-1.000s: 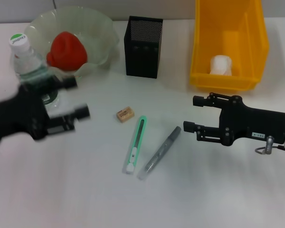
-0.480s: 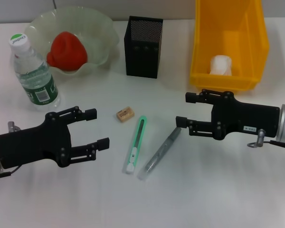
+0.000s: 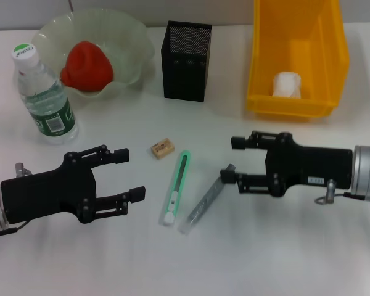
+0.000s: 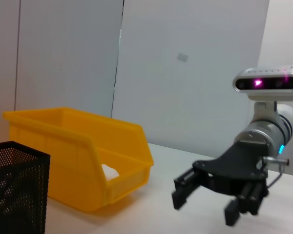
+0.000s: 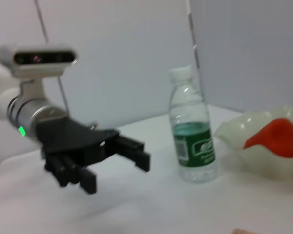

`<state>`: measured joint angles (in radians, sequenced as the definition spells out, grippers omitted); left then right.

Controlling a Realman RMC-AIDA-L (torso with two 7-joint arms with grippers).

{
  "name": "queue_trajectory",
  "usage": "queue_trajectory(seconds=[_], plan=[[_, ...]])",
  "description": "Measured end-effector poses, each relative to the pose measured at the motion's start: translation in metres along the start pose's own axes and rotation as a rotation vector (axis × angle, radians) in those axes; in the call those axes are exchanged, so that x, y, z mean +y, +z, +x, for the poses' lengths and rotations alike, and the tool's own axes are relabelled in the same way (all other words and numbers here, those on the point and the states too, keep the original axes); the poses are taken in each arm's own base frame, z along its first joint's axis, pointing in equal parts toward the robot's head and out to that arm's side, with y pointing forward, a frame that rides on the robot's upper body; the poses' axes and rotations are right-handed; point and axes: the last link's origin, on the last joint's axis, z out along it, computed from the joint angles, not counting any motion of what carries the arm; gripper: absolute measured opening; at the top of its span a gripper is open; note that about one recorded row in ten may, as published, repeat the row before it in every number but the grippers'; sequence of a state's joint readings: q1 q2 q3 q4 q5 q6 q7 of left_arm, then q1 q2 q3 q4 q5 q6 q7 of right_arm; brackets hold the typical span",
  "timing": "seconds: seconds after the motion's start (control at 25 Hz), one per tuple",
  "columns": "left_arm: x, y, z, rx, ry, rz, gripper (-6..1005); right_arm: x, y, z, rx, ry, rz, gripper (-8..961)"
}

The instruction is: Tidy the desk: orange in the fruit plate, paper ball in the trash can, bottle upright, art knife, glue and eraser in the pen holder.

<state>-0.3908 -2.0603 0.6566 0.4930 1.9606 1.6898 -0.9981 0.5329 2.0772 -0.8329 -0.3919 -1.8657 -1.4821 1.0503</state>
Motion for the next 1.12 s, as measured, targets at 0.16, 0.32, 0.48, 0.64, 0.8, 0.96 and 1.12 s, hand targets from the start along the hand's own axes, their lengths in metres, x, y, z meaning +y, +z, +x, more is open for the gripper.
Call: queue_trajectory(seconds=[0.16,0.32,0.48,0.64,0.8,0.96,1.12], plan=[[0.000,0.000,0.000,0.001,-0.008,0.002,794,0.002,0.000,0.002,0.011,-0.007,-0.008,706],[-0.001,-0.001,0.000,0.004,-0.012,0.007,795,0.002,-0.001,0.003,0.008,-0.009,-0.003,704],[-0.002,0.000,0.002,0.011,-0.011,0.006,794,0.000,-0.001,0.001,-0.001,-0.007,0.006,701],[-0.002,0.001,0.003,0.004,-0.007,0.000,794,0.000,-0.001,0.000,-0.003,-0.007,0.006,698],[-0.003,0.002,0.003,0.001,-0.005,-0.004,795,-0.002,0.000,-0.002,-0.006,0.003,0.008,696],[-0.004,0.002,0.002,-0.004,-0.003,0.008,794,-0.012,0.000,-0.019,-0.014,0.004,0.010,693],[-0.007,0.003,0.000,-0.017,0.000,0.026,794,-0.021,0.004,-0.039,-0.010,-0.025,0.000,690]])
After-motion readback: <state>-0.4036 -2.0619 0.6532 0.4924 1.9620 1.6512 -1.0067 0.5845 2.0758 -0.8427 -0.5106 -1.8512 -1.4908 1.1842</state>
